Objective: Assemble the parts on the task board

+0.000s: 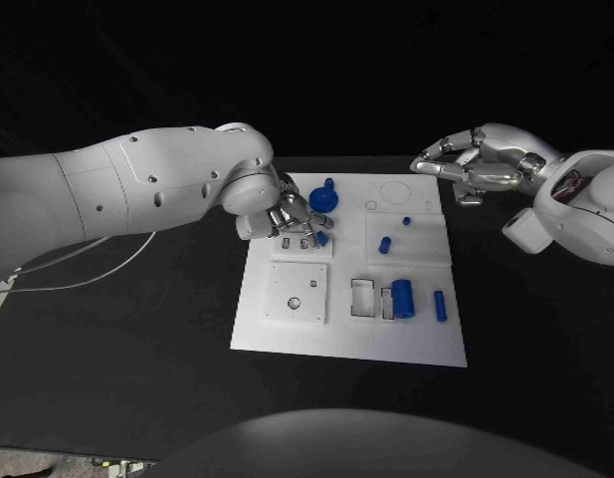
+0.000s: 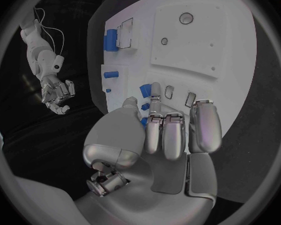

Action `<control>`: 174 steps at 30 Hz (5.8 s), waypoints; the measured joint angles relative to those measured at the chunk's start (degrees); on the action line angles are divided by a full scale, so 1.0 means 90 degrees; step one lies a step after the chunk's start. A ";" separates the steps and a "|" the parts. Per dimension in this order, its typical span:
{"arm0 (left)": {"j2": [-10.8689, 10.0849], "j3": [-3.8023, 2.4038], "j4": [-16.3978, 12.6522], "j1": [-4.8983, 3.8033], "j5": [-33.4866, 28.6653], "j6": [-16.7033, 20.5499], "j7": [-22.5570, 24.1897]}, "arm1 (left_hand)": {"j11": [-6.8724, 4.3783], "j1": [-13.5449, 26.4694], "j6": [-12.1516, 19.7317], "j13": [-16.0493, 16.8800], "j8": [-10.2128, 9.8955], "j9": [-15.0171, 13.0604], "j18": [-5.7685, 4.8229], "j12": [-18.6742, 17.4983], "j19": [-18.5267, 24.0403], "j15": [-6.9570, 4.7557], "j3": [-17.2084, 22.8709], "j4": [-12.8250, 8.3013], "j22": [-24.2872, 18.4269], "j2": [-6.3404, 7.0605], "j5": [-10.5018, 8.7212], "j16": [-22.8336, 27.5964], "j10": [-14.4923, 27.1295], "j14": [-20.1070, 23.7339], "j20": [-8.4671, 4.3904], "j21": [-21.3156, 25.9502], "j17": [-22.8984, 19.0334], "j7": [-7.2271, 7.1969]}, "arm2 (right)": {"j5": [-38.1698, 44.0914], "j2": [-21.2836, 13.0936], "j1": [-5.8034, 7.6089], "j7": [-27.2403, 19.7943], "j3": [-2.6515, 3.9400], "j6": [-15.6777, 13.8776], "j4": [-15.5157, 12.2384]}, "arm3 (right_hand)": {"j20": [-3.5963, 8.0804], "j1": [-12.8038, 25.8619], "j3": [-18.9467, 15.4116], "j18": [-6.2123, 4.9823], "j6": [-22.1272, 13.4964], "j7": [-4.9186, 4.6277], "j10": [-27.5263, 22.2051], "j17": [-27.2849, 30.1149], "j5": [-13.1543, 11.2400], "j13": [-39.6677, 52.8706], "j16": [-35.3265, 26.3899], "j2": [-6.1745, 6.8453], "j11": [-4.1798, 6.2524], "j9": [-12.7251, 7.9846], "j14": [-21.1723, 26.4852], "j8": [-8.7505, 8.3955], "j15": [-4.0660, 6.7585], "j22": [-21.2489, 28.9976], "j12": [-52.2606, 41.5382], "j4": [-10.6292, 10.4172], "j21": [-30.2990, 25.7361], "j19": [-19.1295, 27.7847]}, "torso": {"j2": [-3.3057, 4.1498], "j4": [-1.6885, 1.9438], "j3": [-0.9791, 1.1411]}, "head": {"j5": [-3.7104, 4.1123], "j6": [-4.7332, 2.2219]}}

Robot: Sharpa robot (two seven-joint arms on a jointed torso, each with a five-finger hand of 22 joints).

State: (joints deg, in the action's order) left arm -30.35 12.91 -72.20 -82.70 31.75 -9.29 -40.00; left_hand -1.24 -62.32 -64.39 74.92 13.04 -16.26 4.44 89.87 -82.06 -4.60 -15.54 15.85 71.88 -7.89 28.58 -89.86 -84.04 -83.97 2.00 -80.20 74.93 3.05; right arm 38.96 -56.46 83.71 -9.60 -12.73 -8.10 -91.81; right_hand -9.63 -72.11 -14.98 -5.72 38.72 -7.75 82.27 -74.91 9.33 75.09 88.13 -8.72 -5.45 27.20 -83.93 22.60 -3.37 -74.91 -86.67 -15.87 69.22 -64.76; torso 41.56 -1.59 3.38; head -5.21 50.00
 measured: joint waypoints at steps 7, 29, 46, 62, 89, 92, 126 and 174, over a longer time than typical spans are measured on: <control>0.0037 0.0000 0.0034 0.0027 0.0000 0.0000 0.0000 | 0.0000 -0.0044 0.0000 0.0000 0.0000 -0.0021 0.0000 0.0000 0.0019 0.0000 0.0003 -0.0003 -0.0012 0.0005 0.0039 0.0000 0.0000 0.0000 -0.0020 0.0000 -0.0001 0.0000 | 0.0000 0.0019 -0.0008 0.0012 -0.0004 0.0043 0.0016 | 0.0000 -0.0059 0.0008 0.0000 0.0000 0.0000 -0.0023 0.0000 0.0023 -0.0004 0.0000 -0.0009 0.0001 0.0000 0.0000 0.0000 0.0000 0.0000 0.0000 0.0008 -0.0039 0.0000 | -0.0004 0.0000 -0.0007 | -0.0023 0.0000; 0.0110 -0.0003 0.0115 0.0081 -0.0008 0.0000 -0.0001 | 0.0000 -0.0529 -0.0046 0.0002 -0.0049 -0.0222 0.0000 0.0000 0.0019 0.0001 0.0232 -0.0160 0.0009 0.0039 0.0213 0.0000 0.0000 0.0001 -0.0020 0.0022 -0.0002 -0.0046 | -0.0002 0.0032 -0.0022 0.0033 -0.0010 0.0142 0.0039 | 0.0001 -0.0195 0.0008 0.0000 0.0000 0.0000 -0.0101 0.0002 0.0072 0.0002 -0.0025 -0.0042 -0.0010 -0.0001 0.0000 0.0000 0.0000 -0.0004 0.0046 0.0044 -0.0135 0.0136 | -0.0010 -0.0009 -0.0020 | -0.0020 0.0000; 0.0126 -0.0007 0.0160 0.0088 -0.0032 0.0026 -0.0001 | -0.0069 -0.0943 -0.0114 0.0013 -0.0049 -0.0555 -0.0001 0.0000 0.0042 -0.0048 0.0668 -0.0297 0.0032 0.0199 0.0675 0.0000 0.0022 -0.0001 -0.0043 0.0050 -0.0003 -0.0115 | -0.0004 0.0027 -0.0029 0.0042 -0.0013 0.0180 0.0049 | -0.0021 -0.0261 0.0025 0.0000 0.0043 -0.0002 -0.0216 -0.0003 0.0146 -0.0002 -0.0060 -0.0059 -0.0032 -0.0001 0.0024 -0.0025 -0.0024 -0.0002 0.0097 0.0061 -0.0209 0.0251 | -0.0016 -0.0013 -0.0023 | 0.0000 0.0000; 0.0122 -0.0020 0.0117 0.0092 0.0035 0.0171 -0.0001 | -0.0127 -0.1352 0.0044 0.0012 0.0253 -0.1283 0.0000 0.0000 0.0042 -0.0086 0.1446 -0.0503 0.0027 0.0477 0.0713 0.0000 0.0011 -0.0007 -0.0089 0.0125 -0.0003 -0.0147 | -0.0004 0.0012 -0.0042 0.0064 -0.0017 0.0207 0.0059 | -0.0022 -0.0303 0.0042 0.0000 0.0043 -0.0002 -0.0283 -0.0002 0.0171 -0.0002 -0.0100 -0.0102 -0.0032 -0.0006 0.0093 -0.0025 -0.0024 -0.0002 0.0121 0.0078 -0.0271 0.0318 | -0.0020 -0.0007 -0.0027 | -0.0026 0.0000; -0.0102 -0.0027 -0.0378 0.0112 0.0687 0.0548 -0.0001 | -0.0223 -0.0920 0.0675 0.0002 0.1430 -0.3312 0.0000 0.0000 -0.0005 -0.0160 0.3338 -0.0386 0.0165 0.1274 0.0603 0.0000 0.0007 -0.0021 -0.0180 0.0167 0.0001 -0.0197 | -0.0005 -0.0033 -0.0055 0.0113 -0.0023 0.0250 0.0061 | -0.0023 -0.0353 0.0024 0.0000 0.0066 -0.0025 -0.0340 0.0000 0.0197 -0.0002 -0.0134 -0.0099 -0.0044 -0.0006 0.0161 -0.0024 -0.0046 0.0000 0.0139 0.0096 -0.0335 0.0364 | -0.0020 -0.0013 -0.0034 | -0.0038 0.0000; -0.0194 -0.0030 -0.0521 0.0111 0.0816 0.0576 -0.0001 | -0.0222 -0.0904 0.0685 0.0002 0.1429 -0.3329 0.0000 0.0000 -0.0005 -0.0160 0.3375 -0.0387 0.0165 0.1290 0.0573 0.0000 0.0007 -0.0021 -0.0179 0.0167 0.0001 -0.0209 | -0.0005 -0.0035 -0.0060 0.0118 -0.0024 0.0252 0.0067 | -0.0023 -0.0353 0.0024 0.0000 0.0066 -0.0025 -0.0340 0.0000 0.0197 -0.0002 -0.0134 -0.0099 -0.0044 -0.0006 0.0161 -0.0024 -0.0046 0.0000 0.0138 0.0096 -0.0335 0.0364 | -0.0021 -0.0012 -0.0034 | -0.0038 0.0000; -0.0772 -0.0026 -0.1479 0.0110 0.3004 0.0978 -0.0003 | -0.0217 -0.0768 0.0693 0.0002 0.1382 -0.3404 0.0001 0.0000 -0.0027 -0.0182 0.3898 -0.0436 0.0194 0.1508 0.0163 0.0000 0.0011 0.0001 -0.0202 0.0197 -0.0002 -0.0221 | -0.0005 -0.0054 -0.0238 0.0036 -0.0026 0.0227 0.0153 | -0.0034 -0.0444 0.0025 0.0000 0.0066 -0.0025 -0.0478 0.0001 0.0220 -0.0002 -0.0160 -0.0077 -0.0043 -0.0006 0.0253 -0.0024 -0.0045 -0.0003 0.0194 0.0130 -0.0485 0.0534 | -0.0026 -0.0021 -0.0035 | -0.0128 0.0000; -0.0661 -0.0023 -0.1410 0.0236 0.3008 0.0925 -0.0003 | -0.0215 -0.0685 0.0685 0.0002 0.1306 -0.3386 0.0000 0.0000 -0.0027 -0.0182 0.4119 -0.0531 0.0164 0.1533 0.0016 0.0000 0.0012 0.0002 -0.0202 0.0242 -0.0003 -0.0230 | -0.0005 -0.0061 -0.0266 0.0003 -0.0026 0.0225 0.0158 | -0.0057 -0.0510 0.0043 0.0000 0.0066 -0.0024 -0.0522 -0.0001 0.0219 0.0768 -0.0184 -0.0143 -0.0044 -0.0011 0.0299 -0.0024 -0.0045 0.0000 0.0237 0.0148 -0.0530 0.0602 | -0.0018 -0.0026 -0.0043 | -0.0174 0.0000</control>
State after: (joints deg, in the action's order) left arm -36.30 12.70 -84.89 -80.57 58.82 -0.96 -40.03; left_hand -3.18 -68.48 -58.22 74.94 24.79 -46.73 4.44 89.86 -82.30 -6.24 21.53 11.08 73.36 5.91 28.72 -89.86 -83.93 -83.96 0.19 -78.02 74.90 0.99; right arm 38.91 -57.01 81.32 -9.57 -12.97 -6.07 -90.39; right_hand -10.14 -76.70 -14.60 -5.71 39.31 -7.97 77.58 -74.92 11.30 82.01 86.48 -10.01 -5.85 27.10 -81.24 22.38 -3.77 -74.91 -84.53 -14.54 64.45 -59.34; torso 41.39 -1.82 2.99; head -6.78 50.00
